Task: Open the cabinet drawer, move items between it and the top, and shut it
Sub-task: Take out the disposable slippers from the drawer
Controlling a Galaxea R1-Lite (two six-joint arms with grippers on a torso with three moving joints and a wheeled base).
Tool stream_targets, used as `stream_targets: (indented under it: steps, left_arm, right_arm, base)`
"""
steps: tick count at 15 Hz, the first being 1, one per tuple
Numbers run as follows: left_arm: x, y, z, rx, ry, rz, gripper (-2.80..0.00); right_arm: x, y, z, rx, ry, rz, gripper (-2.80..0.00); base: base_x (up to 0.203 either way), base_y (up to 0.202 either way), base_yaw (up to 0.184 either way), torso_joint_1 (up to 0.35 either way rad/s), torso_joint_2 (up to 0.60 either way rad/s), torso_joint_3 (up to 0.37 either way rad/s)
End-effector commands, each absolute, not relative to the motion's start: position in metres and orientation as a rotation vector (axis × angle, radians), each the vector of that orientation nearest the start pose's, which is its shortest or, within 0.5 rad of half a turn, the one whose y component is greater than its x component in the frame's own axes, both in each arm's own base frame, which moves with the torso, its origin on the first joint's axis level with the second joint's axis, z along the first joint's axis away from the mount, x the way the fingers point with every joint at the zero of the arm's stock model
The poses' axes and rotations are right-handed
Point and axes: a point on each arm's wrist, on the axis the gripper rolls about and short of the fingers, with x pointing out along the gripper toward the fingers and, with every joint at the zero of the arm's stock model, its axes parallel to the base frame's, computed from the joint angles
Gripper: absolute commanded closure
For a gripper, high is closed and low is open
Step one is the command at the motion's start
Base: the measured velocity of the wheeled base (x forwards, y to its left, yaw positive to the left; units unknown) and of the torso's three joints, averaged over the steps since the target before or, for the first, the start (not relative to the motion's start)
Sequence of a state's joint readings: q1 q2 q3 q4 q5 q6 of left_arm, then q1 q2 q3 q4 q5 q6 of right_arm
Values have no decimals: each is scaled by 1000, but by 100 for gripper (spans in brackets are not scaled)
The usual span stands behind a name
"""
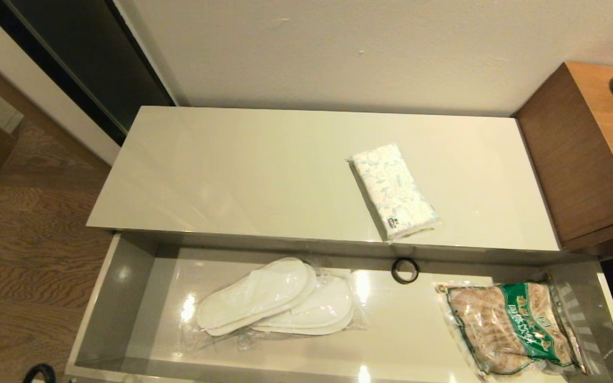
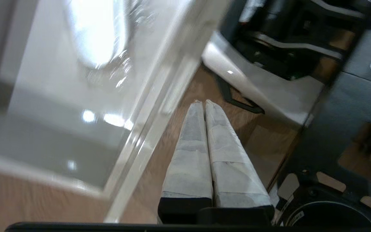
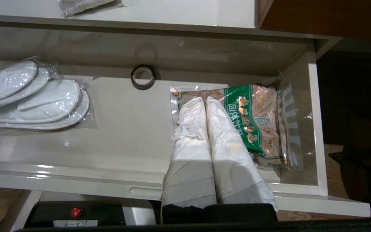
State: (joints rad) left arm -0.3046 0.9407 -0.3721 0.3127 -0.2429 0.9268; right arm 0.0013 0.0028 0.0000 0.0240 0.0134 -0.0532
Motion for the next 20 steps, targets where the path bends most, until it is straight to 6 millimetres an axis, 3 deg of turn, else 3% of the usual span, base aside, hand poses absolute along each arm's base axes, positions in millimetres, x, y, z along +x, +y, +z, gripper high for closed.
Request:
stream_targets:
  steps: [1, 4, 7, 11, 15, 18, 20]
  left_arm:
    - [74, -32, 131, 916, 590, -945, 0]
    - [85, -38, 120, 1000, 638, -950, 0]
    - [114, -50, 112, 1011, 697, -949, 0]
    - [185, -77, 94, 992, 767, -908, 0]
    - [246, -101, 62, 978, 712, -815, 0]
    - [269, -110, 52, 989, 708, -774, 0]
    - [273, -112, 46, 998, 726, -771, 0]
  right_arm:
    - [-22, 0, 73, -53, 30, 16, 0]
    - [-22, 0, 73, -53, 30, 16, 0]
    - [-22, 0, 73, -53, 30, 16, 0]
    - [-22, 0, 73, -53, 30, 16, 0]
    - [-22, 0, 73, -53, 30, 16, 0]
    - [-22, 0, 73, -53, 30, 16, 0]
    - [-22, 0, 73, -53, 30, 18, 0]
  base:
    - [0, 0, 0, 0, 0, 0]
    - [0, 0, 0, 0, 0, 0]
    - [0, 0, 0, 0, 0, 0]
    - [0, 0, 0, 0, 0, 0]
    - [0, 0, 0, 0, 0, 0]
    - [0, 0, 0, 0, 0, 0]
    - [0, 0, 0, 0, 0, 0]
